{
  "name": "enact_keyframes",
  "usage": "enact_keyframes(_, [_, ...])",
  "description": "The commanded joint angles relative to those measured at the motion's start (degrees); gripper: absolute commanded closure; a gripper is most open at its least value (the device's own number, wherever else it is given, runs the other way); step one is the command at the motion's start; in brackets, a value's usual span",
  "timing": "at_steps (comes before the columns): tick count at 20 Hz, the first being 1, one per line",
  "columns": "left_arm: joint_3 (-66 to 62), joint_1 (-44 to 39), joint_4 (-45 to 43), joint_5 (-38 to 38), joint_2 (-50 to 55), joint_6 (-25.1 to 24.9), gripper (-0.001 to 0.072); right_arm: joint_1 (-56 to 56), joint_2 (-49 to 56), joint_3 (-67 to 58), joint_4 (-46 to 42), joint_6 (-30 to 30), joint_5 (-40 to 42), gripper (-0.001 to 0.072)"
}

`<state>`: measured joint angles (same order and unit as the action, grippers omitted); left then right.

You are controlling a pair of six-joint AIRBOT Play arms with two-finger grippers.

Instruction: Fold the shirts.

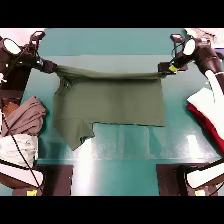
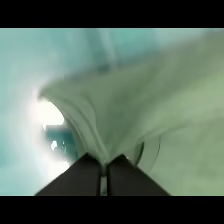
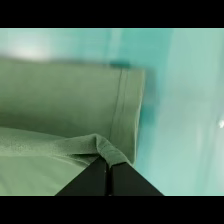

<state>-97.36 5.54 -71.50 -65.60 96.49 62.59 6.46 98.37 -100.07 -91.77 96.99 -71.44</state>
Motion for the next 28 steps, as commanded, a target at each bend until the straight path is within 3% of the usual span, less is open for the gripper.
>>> enact_keyframes(1, [1.6,0.0,-3.6,-7.4,0.0,-0.5,0.0678,2.7,0.2,3.8,-2.4,0.0,-3.4,0.0702])
enact_keyframes(5, [5.6,0.0,-3.8,-7.5,0.0,2.4,0.0676,3.1,0.2,8.5,-0.3,0.2,-2.0,0.0696])
enact_keyframes(6, [6.2,0.0,-4.0,-7.6,0.0,3.7,0.056,3.1,0.2,9.0,1.3,0.2,-2.0,0.0693])
enact_keyframes(7, [6.3,0.0,-4.2,-7.9,0.0,5.1,0.0327,2.9,0.2,9.4,2.6,0.0,-1.9,0.0671])
enact_keyframes(8, [6.2,0.0,-4.5,-8.0,0.0,6.3,0.024,2.8,0.2,9.4,4.0,0.0,-1.7,0.0528])
enact_keyframes(9, [6.2,0.0,-4.9,-8.5,0.0,7.2,0.0241,2.7,0.2,9.3,5.4,0.0,-1.6,0.0407])
enact_keyframes(10, [6.2,0.0,-6.0,-9.6,-0.1,8.1,0.0242,2.6,0.1,9.1,6.4,0.0,-1.9,0.038])
enact_keyframes(14, [6.2,1.4,-7.1,-14.4,-2.2,12.5,0.0242,1.6,-1.6,6.6,6.9,-3.7,-7.7,0.0381])
enact_keyframes(17, [7.3,4.8,-1.9,-20.0,-5.0,12.7,0.0242,-2.2,-5.7,6.6,15.1,-8.0,-11.2,0.0381])
enact_keyframes(20, [17.0,6.3,-0.4,-17.4,-12.4,14.0,0.0242,-7.2,-9.2,6.6,22.4,-9.1,-13.3,0.0381])
enact_keyframes(24, [37.9,6.2,0.6,-8.6,-25.9,15.7,0.0242,-10.5,-11.2,6.6,23.2,-9.2,-14.3,0.0377])
enact_keyframes(26, [45.2,6.2,0.6,-7.4,-30.3,15.8,0.0242,-10.6,-9.8,6.6,23.3,-10.4,-18.9,0.0215])
enact_keyframes(28, [49.7,6.2,0.8,-9.9,-33.4,16.1,0.0242,-10.6,-8.7,6.6,23.2,-11.0,-21.8,0.0207])
